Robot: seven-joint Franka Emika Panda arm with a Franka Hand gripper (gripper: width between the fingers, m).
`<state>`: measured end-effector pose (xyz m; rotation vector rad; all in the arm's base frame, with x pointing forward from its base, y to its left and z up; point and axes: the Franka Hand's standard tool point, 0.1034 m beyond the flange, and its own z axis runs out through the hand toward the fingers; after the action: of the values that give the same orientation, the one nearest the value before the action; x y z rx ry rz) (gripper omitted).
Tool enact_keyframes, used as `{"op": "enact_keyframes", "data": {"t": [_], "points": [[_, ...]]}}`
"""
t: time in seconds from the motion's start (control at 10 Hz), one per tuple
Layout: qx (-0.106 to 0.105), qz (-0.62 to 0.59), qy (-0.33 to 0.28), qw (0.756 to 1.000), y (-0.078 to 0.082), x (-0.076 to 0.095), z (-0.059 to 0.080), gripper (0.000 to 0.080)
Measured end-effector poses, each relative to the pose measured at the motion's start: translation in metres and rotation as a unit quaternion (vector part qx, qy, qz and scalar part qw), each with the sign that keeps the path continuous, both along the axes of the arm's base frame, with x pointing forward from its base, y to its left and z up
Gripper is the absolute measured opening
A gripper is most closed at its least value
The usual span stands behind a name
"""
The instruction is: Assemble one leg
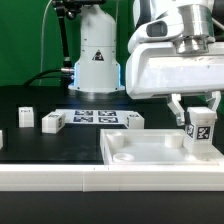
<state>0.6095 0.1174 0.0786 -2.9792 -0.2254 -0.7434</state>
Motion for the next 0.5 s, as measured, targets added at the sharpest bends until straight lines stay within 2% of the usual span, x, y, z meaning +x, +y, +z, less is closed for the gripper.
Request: {"op": "enact_keyframes", "data": {"t": [0.3,0.5], "points": [[0.0,0.0,-0.038,0.999,0.0006,0.0033,-0.0002,0.029],[0.0,-0.001,-0.037,0.999,0.0003,0.0033,-0.0004,0.0299]]}}
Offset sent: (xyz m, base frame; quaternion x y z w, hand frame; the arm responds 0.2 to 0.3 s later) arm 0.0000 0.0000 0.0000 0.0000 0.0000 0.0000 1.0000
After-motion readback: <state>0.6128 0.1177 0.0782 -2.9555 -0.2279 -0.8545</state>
